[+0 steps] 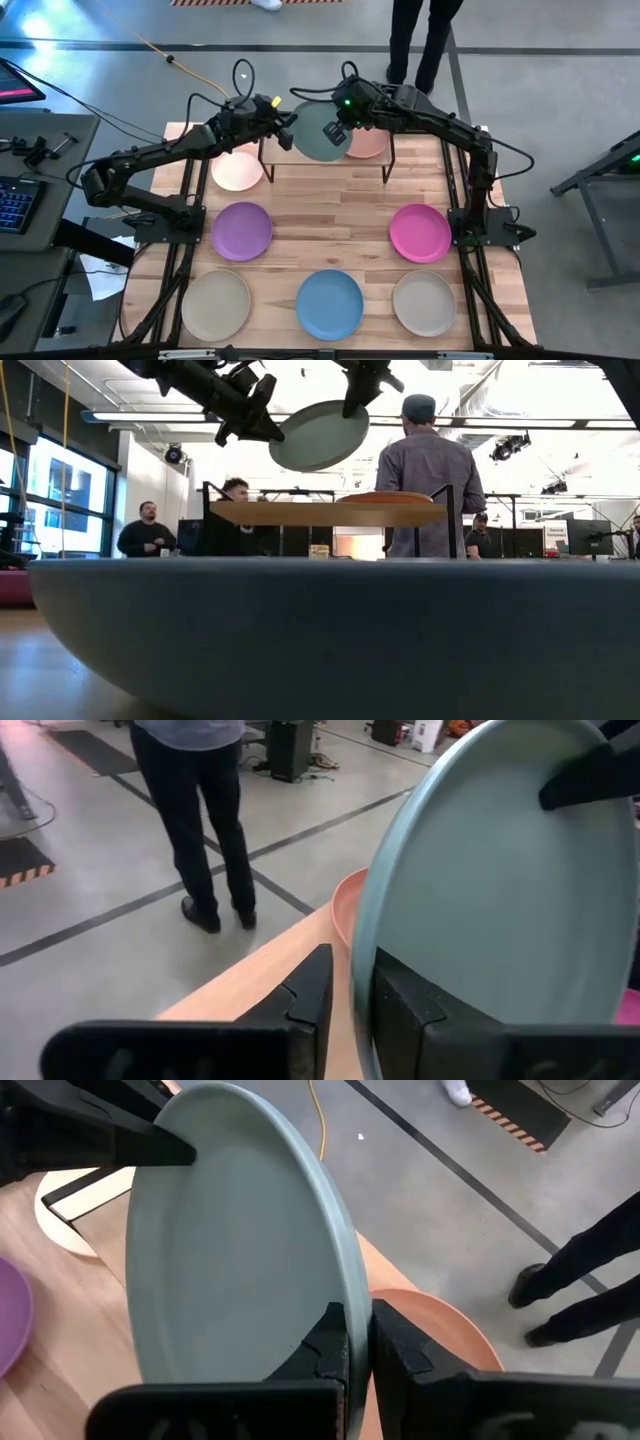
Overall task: Place and stack plates onto a shelf
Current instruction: Stack the light green plate on top of the orange plate on the shelf
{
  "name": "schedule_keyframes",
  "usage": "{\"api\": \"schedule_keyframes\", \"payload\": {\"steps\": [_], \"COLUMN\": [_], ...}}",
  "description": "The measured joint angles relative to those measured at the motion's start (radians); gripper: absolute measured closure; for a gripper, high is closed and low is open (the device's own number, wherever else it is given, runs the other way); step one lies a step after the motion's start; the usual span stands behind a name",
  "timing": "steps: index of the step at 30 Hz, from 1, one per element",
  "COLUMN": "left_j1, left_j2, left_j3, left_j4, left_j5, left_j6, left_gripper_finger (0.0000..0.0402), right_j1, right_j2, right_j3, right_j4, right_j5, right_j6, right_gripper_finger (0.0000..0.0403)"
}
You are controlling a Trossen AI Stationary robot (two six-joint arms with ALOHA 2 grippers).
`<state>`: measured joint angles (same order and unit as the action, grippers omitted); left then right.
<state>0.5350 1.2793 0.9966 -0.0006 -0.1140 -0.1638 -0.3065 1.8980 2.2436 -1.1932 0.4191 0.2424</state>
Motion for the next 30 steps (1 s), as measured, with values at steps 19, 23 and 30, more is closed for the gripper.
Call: {"api": "schedule_keyframes", "payload": {"steps": [19, 23, 30], "left_j1": [0.046, 0.047, 0.047], "left_j2": [-0.039, -0.074, -0.101], "left_j3": [0.000, 0.000, 0.000], "left_j4": [0.038, 0.062, 0.053], "left_j5": [0.105, 0.104, 0.103], "left_j6": [-0.043, -0.043, -0.042], "left_gripper_finger": [0.0284, 0.0284, 0.0282], "right_j1": [-0.026, -0.058, -0.197], "right_j2": [-0.031, -0.075, -0.159], "right_j3": [-0.001, -0.001, -0.001], "right_j4": [-0.055, -0.071, -0.106], "right_j5": [0.014, 0.010, -0.066], "right_j6": [0.011, 0.011, 0.010], "right_gripper_finger": [0.0403, 0.0403, 0.0403]}}
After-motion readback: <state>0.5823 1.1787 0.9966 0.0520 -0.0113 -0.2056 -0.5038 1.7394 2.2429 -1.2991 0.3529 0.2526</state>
